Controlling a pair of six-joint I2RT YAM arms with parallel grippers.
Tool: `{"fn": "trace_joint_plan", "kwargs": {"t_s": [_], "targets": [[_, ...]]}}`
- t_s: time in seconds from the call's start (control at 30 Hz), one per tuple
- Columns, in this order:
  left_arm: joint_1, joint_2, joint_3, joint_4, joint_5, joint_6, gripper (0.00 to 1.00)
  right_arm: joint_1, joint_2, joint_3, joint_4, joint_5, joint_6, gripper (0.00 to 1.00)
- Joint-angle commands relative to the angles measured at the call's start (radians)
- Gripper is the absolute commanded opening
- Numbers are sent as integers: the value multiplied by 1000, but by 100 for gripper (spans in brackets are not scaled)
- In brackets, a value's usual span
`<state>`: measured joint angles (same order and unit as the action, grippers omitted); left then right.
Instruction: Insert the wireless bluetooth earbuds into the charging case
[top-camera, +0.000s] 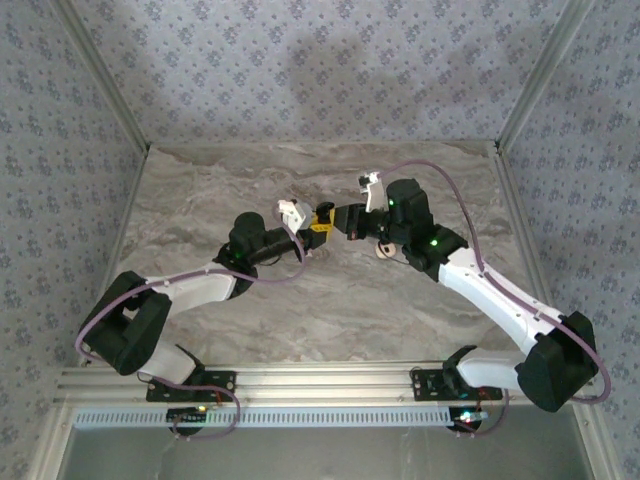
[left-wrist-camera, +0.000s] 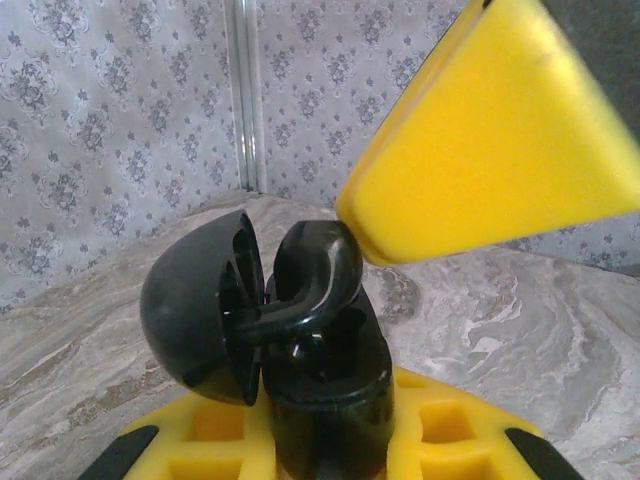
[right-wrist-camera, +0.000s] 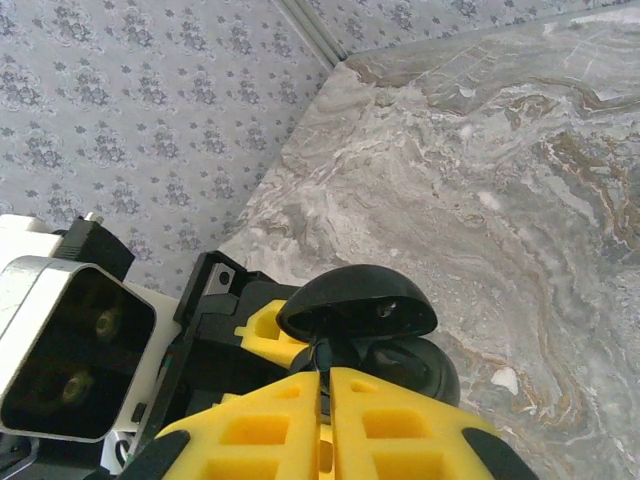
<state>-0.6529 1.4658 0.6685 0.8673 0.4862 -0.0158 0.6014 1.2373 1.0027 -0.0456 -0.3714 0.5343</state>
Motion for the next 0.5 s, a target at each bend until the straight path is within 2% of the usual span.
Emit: {"fn": "trace_joint_plan", "kwargs": {"t_s": [0.0,0.47], "targets": [[-1,-35,20,24,30,17,14,-5,-15,21,-41,18,-8,18],[1,-44,20,5,51,33,14,-8,-90,57,-95,7,-76,32]]}}
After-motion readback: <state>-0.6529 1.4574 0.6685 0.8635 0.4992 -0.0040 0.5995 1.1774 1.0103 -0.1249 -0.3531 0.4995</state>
